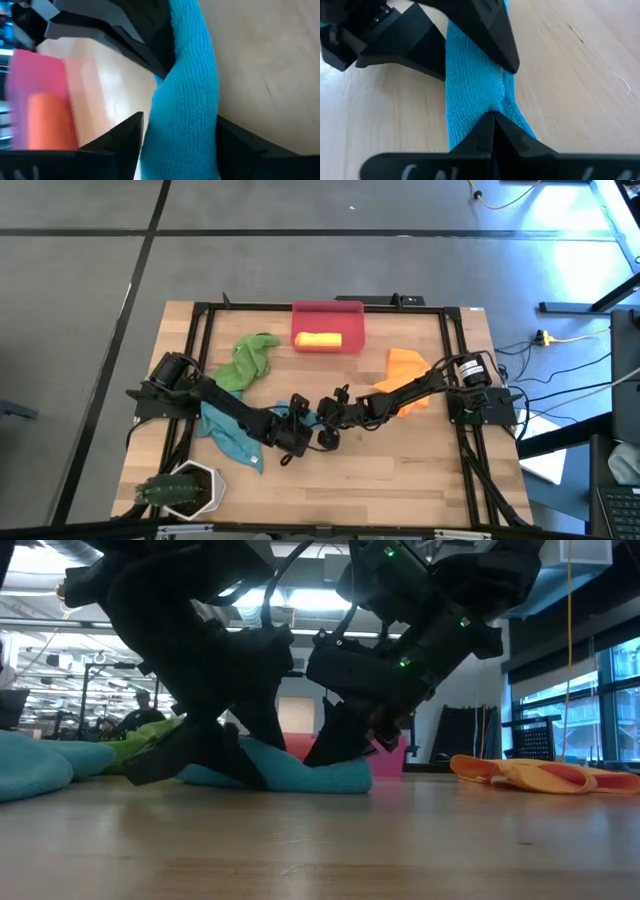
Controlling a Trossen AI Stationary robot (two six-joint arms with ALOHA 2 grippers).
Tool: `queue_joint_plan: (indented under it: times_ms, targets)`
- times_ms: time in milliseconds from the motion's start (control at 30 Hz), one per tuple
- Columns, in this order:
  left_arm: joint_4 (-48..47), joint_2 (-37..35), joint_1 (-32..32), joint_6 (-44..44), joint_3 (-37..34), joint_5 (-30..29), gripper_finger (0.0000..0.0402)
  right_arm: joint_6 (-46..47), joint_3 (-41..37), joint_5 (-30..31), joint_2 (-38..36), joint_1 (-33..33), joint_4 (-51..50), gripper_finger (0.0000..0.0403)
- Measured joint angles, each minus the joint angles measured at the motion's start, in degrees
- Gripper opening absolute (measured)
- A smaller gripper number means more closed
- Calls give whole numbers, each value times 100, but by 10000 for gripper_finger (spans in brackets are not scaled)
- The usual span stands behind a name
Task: Roll microfiber towels into tight, uniform cylinder then place into a basket
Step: Roll the left blue microfiber cloth
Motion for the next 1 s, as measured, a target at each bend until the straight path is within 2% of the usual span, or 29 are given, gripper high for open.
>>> queue_joint_plan:
  times_ms: [167,400,700,1000]
  targets:
    - [-553,14,-218,48,175,-604,219,2,0,-32,0,0,1,7]
    - [-1523,-7,-426,-371,504,-772,219,-2,0,-40,0,-2,-1,7]
    - [-1659,-18,-435,-592,165,-694,222,-4,0,-42,0,0,0,7]
    - [-1189,-70,-358,-474,-148,-637,220,-2,0,-42,0,0,1,7]
